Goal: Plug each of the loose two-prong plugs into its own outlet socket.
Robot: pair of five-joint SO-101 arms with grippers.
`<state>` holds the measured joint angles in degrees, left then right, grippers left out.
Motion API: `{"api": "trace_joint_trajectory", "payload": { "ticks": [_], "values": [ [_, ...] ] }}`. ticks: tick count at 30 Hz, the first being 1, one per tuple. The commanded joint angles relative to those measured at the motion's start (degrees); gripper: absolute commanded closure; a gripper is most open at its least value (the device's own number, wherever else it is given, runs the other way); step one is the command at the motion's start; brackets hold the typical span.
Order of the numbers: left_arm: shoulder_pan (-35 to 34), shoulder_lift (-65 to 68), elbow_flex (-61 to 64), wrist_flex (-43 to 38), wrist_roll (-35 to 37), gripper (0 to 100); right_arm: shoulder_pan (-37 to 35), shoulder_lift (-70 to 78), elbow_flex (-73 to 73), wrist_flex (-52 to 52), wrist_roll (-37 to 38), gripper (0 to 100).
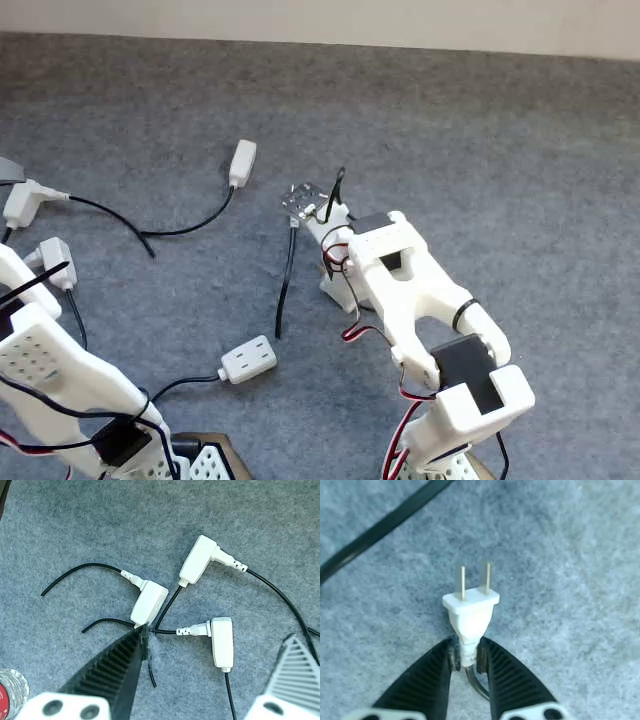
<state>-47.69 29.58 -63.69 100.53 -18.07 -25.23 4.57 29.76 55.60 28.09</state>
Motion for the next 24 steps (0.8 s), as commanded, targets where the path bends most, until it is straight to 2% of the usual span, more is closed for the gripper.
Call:
{"api": "trace_joint_trajectory", "payload": {
  "ticks": [1, 4, 8, 11, 13, 16, 21, 24],
  "values": [
    [0.0, -0.3, -1.4, 0.2, -0.6, 61, -0.4, -1.6, -2.4, -0.3, -6.2, 99.4],
    [0.8, -0.7, -1.4, 0.3, -0.5, 61, -2.9, -5.0, -6.9, 4.7, -8.8, 99.4],
    [3.8, -1.5, -1.6, 0.4, -0.5, 61, -9.3, -13.0, -14.8, 18.8, -9.2, 99.4],
    [7.8, -5.0, 2.4, 0.6, -1.9, 61, -12.4, -21.7, -19.4, 20.0, -12.0, 99.4],
    [11.0, -9.4, 8.7, 0.6, -4.2, 61, -12.7, -28.1, -19.7, 17.8, -13.2, 99.4],
    [15.8, -18.4, 21.3, 0.6, -6.5, 61, -12.7, -37.4, -12.4, 12.0, -14.1, 99.4],
    [25.4, -36.5, 40.5, 0.5, -9.1, 60, -14.1, -54.4, 15.7, -7.8, -14.0, 99.4],
    [30.8, -47.3, 50.2, 0.4, -9.1, 60, -17.9, -61.8, 31.1, -14.8, -14.2, 99.4]
  ]
}}
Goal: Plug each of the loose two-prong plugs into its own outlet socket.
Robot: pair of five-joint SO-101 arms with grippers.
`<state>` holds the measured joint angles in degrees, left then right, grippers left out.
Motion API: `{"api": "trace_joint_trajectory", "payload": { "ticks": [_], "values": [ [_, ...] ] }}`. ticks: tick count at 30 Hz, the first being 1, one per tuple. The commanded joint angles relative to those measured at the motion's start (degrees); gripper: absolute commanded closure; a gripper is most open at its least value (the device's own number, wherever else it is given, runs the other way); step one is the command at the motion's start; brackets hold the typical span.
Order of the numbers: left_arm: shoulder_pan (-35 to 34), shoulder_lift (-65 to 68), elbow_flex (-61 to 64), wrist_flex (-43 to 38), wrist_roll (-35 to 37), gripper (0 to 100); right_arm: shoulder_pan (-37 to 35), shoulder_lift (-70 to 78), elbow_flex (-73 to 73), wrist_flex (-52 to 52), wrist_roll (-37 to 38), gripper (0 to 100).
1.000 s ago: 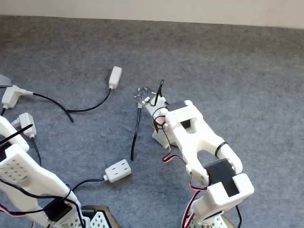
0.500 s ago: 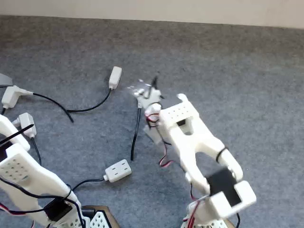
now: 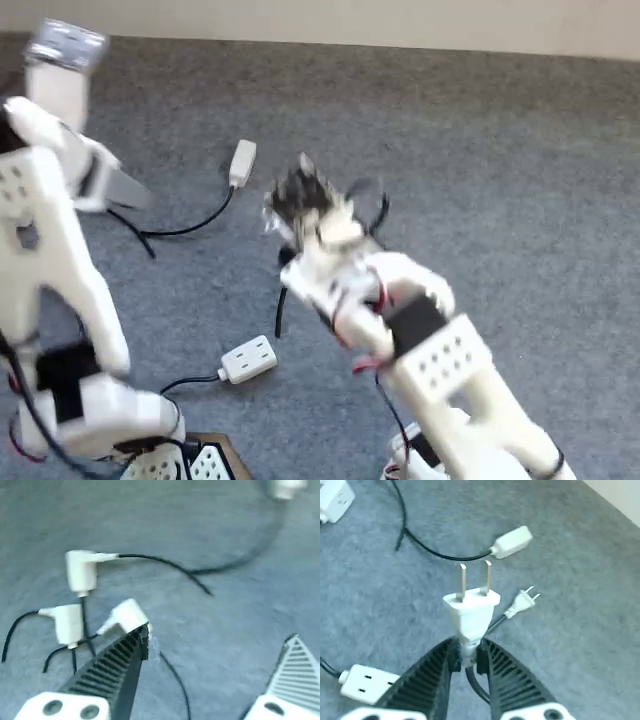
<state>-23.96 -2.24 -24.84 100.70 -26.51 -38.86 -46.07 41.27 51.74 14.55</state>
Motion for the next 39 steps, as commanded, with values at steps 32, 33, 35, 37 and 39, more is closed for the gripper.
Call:
{"api": "trace_joint_trajectory", "payload": {
  "ticks": [32, 33, 35, 37, 39],
  "values": [
    [25.8, -64.7, 85.6, -42.2, 11.9, 56, -10.3, -15.5, 20.8, -4.3, -4.6, 99.4],
    [25.8, -64.7, 86.5, -42.5, 11.9, 56, -10.2, -15.5, 19.4, -3.3, -4.5, 99.4],
    [25.8, -64.8, 87.5, -42.5, 11.8, 56, -10.0, -15.4, 16.0, -0.9, -4.5, 99.4],
    [25.8, -64.8, 87.9, -42.4, 11.7, 56, -9.4, -15.4, 12.3, 1.4, -4.2, 99.4],
    [25.8, -64.8, 88.0, -42.3, 11.6, 56, -8.3, -15.3, 9.0, 3.6, -2.5, 99.4]
  ]
}}
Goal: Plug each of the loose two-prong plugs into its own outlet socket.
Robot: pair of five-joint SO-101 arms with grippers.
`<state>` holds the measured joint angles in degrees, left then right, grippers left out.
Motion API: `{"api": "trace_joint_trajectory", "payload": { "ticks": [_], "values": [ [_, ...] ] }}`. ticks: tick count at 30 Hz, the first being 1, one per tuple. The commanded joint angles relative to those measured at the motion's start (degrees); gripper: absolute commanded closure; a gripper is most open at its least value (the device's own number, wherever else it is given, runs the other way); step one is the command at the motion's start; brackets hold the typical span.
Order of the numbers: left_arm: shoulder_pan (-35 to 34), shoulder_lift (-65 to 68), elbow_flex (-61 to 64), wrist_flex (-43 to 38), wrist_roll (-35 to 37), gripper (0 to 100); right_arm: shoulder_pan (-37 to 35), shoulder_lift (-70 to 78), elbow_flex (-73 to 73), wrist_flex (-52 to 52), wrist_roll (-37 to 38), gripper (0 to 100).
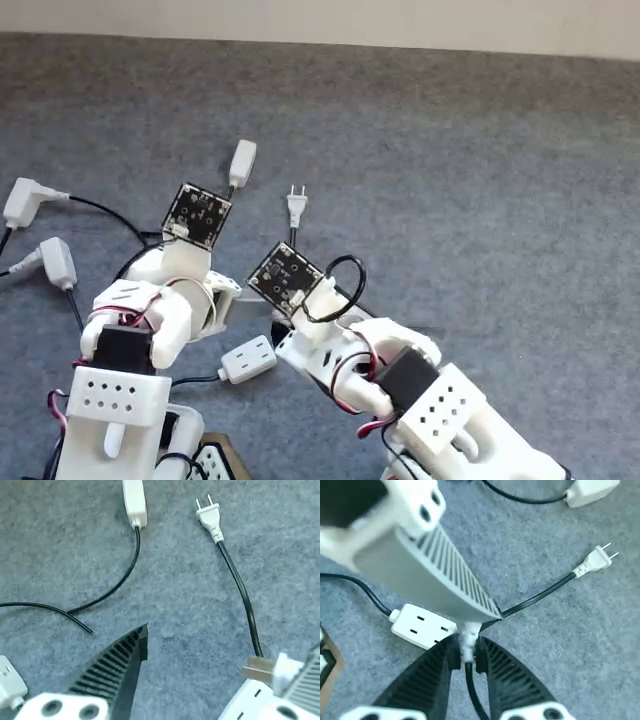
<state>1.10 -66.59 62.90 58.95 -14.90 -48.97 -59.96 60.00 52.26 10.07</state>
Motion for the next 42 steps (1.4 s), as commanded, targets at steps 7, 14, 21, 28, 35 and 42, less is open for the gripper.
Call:
{"api": "trace_joint_trajectory", "payload": {
  "ticks": [7, 14, 21, 28, 35, 42],
  "values": [
    [1.1, -0.5, 0.5, -0.5, -0.1, 56, 3.4, -1.2, -18.1, 9.6, 2.5, 99.4],
    [0.0, -0.5, 0.7, -0.9, -0.7, 56, 3.5, -1.0, -17.5, 10.2, 2.1, 99.4],
    [-11.9, 1.5, -13.3, -0.2, -3.4, 56, 3.3, 2.2, -11.2, 9.6, -0.5, 99.4],
    [-21.8, 21.1, -36.8, 6.2, -5.2, 56, 3.2, 16.5, -11.3, 3.2, -2.8, 99.4],
    [-34.6, 44.6, -58.9, 7.1, -5.4, 56, -3.6, 22.5, -16.7, 4.2, -9.1, 99.4],
    [-40.7, 58.5, -69.4, 6.9, -6.9, 56, -7.1, 23.1, -17.2, 3.5, -11.0, 99.4]
  ]
}}
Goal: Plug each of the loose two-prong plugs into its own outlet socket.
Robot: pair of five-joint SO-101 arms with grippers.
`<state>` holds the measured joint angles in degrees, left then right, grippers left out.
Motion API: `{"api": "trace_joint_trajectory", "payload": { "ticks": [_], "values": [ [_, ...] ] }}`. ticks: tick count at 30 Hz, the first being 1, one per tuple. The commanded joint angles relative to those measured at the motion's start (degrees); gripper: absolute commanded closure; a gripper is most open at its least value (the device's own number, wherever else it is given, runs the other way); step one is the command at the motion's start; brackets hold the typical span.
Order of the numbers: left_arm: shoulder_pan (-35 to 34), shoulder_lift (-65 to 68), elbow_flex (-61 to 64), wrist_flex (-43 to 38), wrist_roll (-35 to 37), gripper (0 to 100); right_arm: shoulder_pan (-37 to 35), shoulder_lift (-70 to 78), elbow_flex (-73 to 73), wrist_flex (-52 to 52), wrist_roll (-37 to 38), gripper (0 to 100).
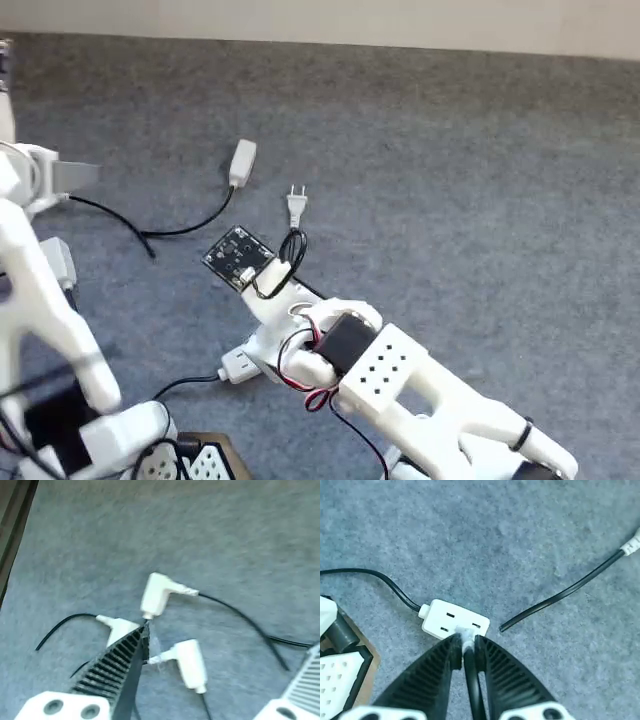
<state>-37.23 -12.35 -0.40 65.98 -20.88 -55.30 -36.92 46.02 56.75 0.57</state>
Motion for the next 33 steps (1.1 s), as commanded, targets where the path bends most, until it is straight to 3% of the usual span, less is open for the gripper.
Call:
{"api": "trace_joint_trajectory", "payload": {
  "ticks": [1, 13, 33],
  "values": [
    [-2.4, 5.2, -6.8, -0.2, -0.9, 56, -0.7, 0.1, -3.2, -1.0, -1.8, 99.4],
    [-2.4, 6.4, -7.6, -0.2, -1.0, 56, 4.4, 0.7, -0.7, -4.7, -1.8, 99.4],
    [-2.4, 6.4, -7.7, -0.2, -1.0, 56, 2.6, 3.9, 0.3, -3.1, -1.8, 99.4]
  ]
}}
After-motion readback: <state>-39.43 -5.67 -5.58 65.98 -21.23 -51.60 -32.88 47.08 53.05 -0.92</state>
